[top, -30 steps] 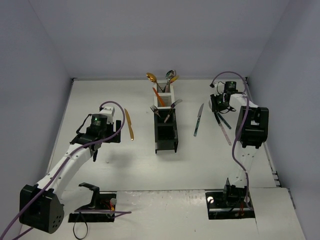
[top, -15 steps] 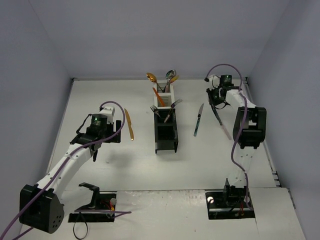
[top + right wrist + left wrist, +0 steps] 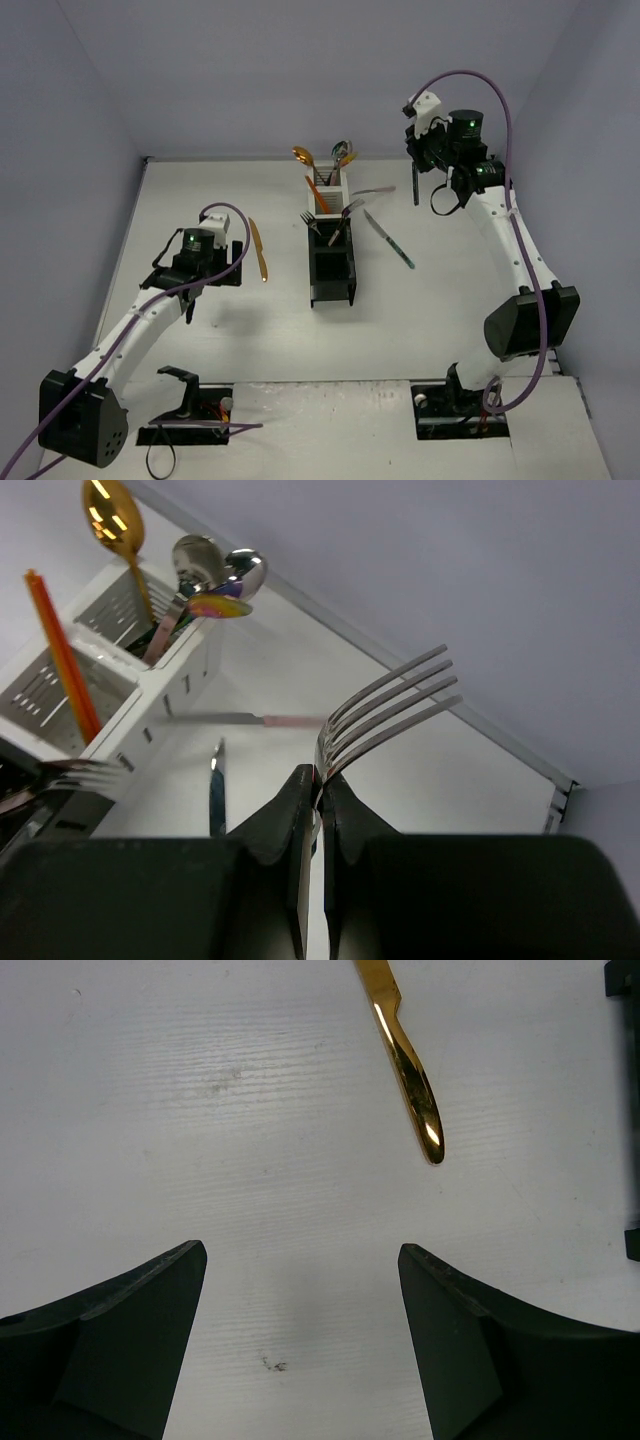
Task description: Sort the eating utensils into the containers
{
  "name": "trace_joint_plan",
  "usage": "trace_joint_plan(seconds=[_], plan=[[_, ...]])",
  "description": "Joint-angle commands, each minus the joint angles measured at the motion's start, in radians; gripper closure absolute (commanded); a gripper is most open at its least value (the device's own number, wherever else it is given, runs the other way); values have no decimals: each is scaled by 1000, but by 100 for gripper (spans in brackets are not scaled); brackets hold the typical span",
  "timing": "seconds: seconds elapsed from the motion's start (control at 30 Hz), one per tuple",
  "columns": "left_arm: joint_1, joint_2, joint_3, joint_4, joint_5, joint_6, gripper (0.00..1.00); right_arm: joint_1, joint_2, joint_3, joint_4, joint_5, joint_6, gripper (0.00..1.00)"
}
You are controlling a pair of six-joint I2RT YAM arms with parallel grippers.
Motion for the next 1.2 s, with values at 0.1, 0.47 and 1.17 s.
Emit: trace_joint_plan(seconds=[0.1, 0.47, 1.17], plan=[[4, -13, 52, 16, 12, -10, 25, 49, -112, -203, 24, -7, 75, 100], [4, -23, 46, 26, 7, -11, 25, 281, -338, -337, 323, -52, 126, 100], [3, -224, 10, 17, 76, 13, 25, 436, -153, -492, 814, -64, 112, 100]])
